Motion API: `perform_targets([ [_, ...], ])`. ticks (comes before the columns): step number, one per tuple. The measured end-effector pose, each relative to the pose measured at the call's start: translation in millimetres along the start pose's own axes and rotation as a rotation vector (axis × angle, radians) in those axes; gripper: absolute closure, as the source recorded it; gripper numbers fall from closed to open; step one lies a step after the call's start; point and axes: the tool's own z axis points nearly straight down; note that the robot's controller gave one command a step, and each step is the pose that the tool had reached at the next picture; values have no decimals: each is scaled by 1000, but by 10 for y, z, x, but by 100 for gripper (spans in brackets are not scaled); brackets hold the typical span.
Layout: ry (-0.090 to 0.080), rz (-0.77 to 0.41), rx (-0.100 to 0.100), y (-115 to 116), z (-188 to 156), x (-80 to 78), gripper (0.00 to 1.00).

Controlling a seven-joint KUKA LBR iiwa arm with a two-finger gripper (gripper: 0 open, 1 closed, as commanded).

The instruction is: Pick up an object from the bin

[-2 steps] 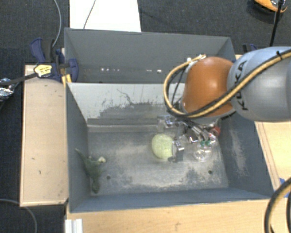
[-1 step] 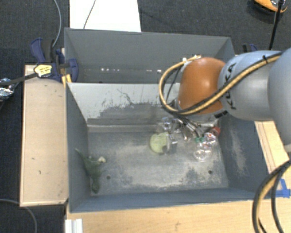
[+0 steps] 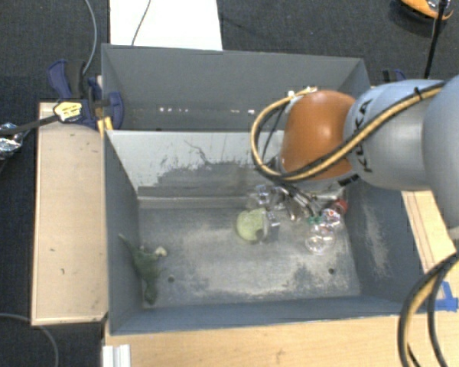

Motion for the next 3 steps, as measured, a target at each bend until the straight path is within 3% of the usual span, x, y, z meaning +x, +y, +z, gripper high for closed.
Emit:
perform_targets([
  [1,-3,-35,0,-18,-563,21,100],
  [2,-3,-34,0,-18,-563,21,100],
  [3,-7,-148,0,136,-1583,11,100],
])
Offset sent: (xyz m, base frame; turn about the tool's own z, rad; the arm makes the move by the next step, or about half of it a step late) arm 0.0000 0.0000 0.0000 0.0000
